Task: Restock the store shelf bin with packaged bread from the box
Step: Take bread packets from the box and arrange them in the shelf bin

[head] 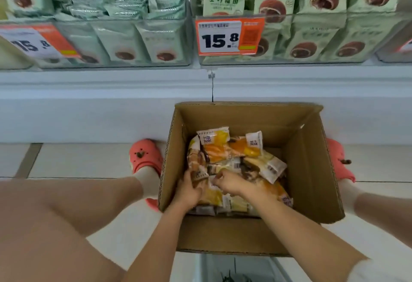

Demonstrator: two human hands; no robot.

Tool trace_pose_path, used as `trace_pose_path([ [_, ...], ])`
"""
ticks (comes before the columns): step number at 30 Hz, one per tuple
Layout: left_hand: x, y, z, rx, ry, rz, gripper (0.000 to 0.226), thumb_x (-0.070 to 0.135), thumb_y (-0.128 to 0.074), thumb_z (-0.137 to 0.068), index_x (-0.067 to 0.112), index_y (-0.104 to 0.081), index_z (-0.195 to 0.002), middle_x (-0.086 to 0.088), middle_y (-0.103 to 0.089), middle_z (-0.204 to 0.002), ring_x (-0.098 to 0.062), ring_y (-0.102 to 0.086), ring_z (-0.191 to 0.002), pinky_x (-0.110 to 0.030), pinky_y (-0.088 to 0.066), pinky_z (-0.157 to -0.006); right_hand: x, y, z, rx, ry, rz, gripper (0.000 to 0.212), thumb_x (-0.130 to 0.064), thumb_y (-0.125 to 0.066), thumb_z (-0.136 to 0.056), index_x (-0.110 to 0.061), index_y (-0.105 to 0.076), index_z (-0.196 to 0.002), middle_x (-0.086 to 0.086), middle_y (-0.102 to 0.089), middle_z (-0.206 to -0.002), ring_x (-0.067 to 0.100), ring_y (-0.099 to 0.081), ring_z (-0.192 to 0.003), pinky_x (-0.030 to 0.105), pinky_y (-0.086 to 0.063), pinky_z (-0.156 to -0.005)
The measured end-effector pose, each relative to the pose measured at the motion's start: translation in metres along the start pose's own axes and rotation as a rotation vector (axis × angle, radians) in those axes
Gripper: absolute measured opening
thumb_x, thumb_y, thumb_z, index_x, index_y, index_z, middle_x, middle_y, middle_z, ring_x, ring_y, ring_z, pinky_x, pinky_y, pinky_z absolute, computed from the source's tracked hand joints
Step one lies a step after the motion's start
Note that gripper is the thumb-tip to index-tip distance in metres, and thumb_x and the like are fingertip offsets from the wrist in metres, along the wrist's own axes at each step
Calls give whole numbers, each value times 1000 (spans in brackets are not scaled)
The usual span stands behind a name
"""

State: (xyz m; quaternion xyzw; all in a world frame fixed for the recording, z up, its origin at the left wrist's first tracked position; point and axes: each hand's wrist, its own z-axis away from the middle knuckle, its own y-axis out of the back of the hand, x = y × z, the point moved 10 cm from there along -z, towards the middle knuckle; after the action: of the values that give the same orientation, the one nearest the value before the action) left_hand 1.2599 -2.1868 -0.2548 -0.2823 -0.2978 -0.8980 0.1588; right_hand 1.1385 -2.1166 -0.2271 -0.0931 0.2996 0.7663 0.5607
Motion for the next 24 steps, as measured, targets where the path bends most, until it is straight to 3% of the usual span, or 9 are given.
trace_pose_path([
  [3,8,1,14,6,-81,97,66,19,-56,-93,21,-21,-150,-6,-38,-148,-23,-40,-134,-41,-37,-110,-14,-21,-26,75,17,-114,55,-36,-49,-96,-5,-35,-139,13,-50,-135,29,-50,-122,29,-43,-91],
  [5,15,4,21,28,-145,105,64,10,-51,-95,21,-20,-150,-2,-34,-150,-17,-33,-138,-36,-30,-114,-16,-29,-38,139,8,-191,62,-45,-51,-92,-5,-37,-137,14,-54,-131,29,-55,-116,34,-48,-89],
  [9,15,12,21,127,-150,115,73,3,-50,-95,18,-6,-152,1,-22,-154,-15,-18,-144,-29,-14,-118,-34,-35,-41,237,89,-193,41,-54,-41,-93,-18,-59,-89,8,-66,-92,24,-62,-84,30,-43,-65],
  [11,6,13,18,132,-86,128,75,6,-50,-95,15,-2,-152,-5,-18,-157,-18,-16,-145,-27,-13,-116,-42,-35,-39,278,118,-163,37,-52,-40,-94,-22,-57,-80,5,-65,-84,23,-62,-78,32,-46,-64],
  [15,3,12,19,120,-76,196,73,11,-51,-96,14,-3,-152,-6,-22,-156,-19,-21,-144,-31,-16,-118,-39,-26,-42,337,62,-207,33,-34,-37,-100,-11,-59,-109,12,-65,-101,30,-62,-93,31,-45,-70],
  [18,3,14,19,138,-32,284,66,14,-48,-98,11,-9,-152,-7,-27,-153,-21,-25,-142,-27,-20,-114,-37,-12,-33,371,112,-260,30,-22,-38,-100,-7,-62,-113,12,-64,-107,26,-59,-92,25,-38,-70],
  [20,-5,15,13,155,28,327,58,19,-43,-101,10,-15,-151,-9,-25,-155,-23,-25,-142,-31,-20,-116,-33,-5,-21,364,164,-340,30,-21,-41,-100,-6,-61,-115,10,-64,-109,25,-60,-95,29,-45,-75],
  [22,-11,15,11,171,126,376,53,34,-37,-102,11,-28,-148,-10,-33,-151,-27,-30,-140,-38,-22,-117,-28,3,-2,338,232,-406,24,-24,-45,-99,-12,-64,-107,6,-65,-100,25,-62,-96,40,-52,-86],
  [24,-15,14,13,184,252,558,63,57,-39,-94,14,-45,-140,-8,-46,-143,-28,-43,-131,-42,-30,-113,-25,15,21,295,311,-432,20,-22,-47,-98,-21,-63,-87,-4,-61,-84,15,-63,-86,38,-54,-87],
])
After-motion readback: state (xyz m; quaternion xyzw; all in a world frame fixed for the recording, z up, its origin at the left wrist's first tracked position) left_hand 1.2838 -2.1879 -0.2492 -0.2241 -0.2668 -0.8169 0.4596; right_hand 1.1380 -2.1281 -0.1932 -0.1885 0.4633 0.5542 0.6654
